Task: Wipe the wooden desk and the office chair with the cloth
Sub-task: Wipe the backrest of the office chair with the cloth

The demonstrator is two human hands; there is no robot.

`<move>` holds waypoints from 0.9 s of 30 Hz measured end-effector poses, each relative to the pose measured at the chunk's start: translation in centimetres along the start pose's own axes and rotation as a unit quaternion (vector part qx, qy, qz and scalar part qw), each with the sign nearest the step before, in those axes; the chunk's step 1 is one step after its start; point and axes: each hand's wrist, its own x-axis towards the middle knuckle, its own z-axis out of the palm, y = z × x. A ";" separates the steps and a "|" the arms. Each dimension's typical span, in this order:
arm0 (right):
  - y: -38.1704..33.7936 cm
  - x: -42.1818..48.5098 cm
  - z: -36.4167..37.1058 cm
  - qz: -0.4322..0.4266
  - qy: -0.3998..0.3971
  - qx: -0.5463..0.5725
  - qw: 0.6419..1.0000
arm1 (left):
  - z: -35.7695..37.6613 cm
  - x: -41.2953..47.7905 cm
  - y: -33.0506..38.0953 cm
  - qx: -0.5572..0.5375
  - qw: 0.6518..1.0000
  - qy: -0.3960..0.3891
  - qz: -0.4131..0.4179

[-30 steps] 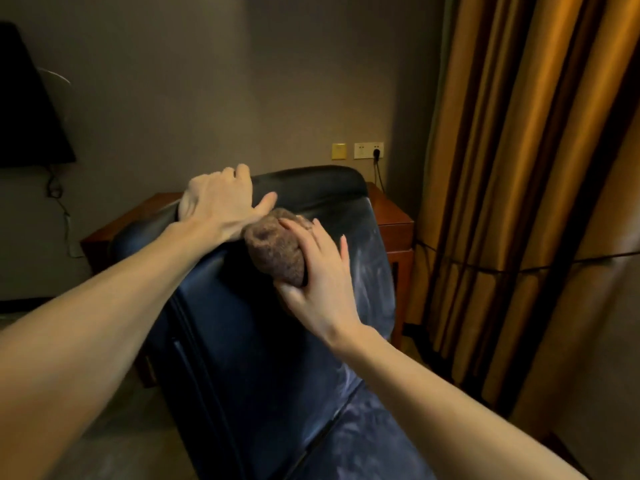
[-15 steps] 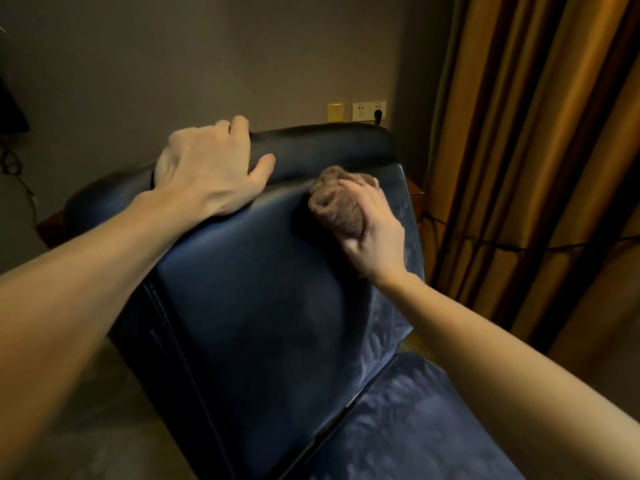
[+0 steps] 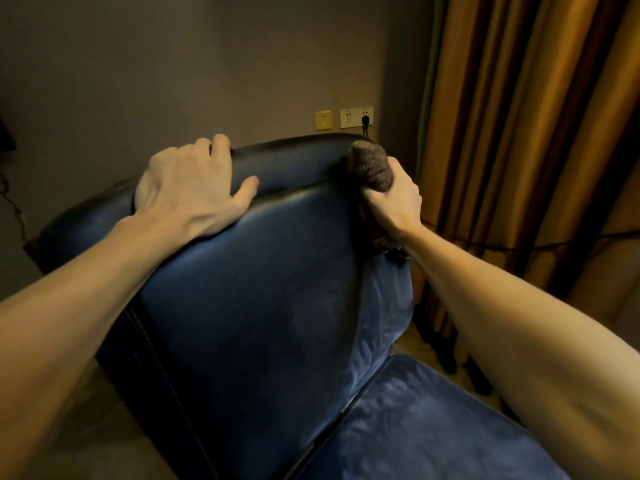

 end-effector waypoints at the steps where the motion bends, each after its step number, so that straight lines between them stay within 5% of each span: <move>1: -0.2 -1.1 0.5 -0.008 -0.001 -0.005 1.000 | -0.1 -0.1 0.0 0.001 1.000 -0.002 -0.002; 4: -1.3 -6.4 1.7 0.001 -0.007 0.001 1.000 | -0.2 -0.3 0.3 -0.001 1.000 -0.004 -0.008; 11: -3.2 -24.8 6.5 -0.168 -0.160 0.061 0.971 | -0.8 -0.6 0.0 -0.013 1.000 -0.019 -0.015; 14: -3.5 -23.1 4.0 -0.113 -0.164 0.083 0.977 | -1.6 -1.0 0.2 -0.001 0.999 -0.032 0.011; 22: -5.1 -11.2 -5.6 -0.084 0.010 -0.004 0.996 | -1.7 -4.4 1.4 0.081 0.996 -0.029 0.009; 27: -4.2 -4.3 -6.3 -0.047 0.003 -0.055 0.997 | -1.5 -4.7 2.1 0.111 0.993 -0.043 -0.007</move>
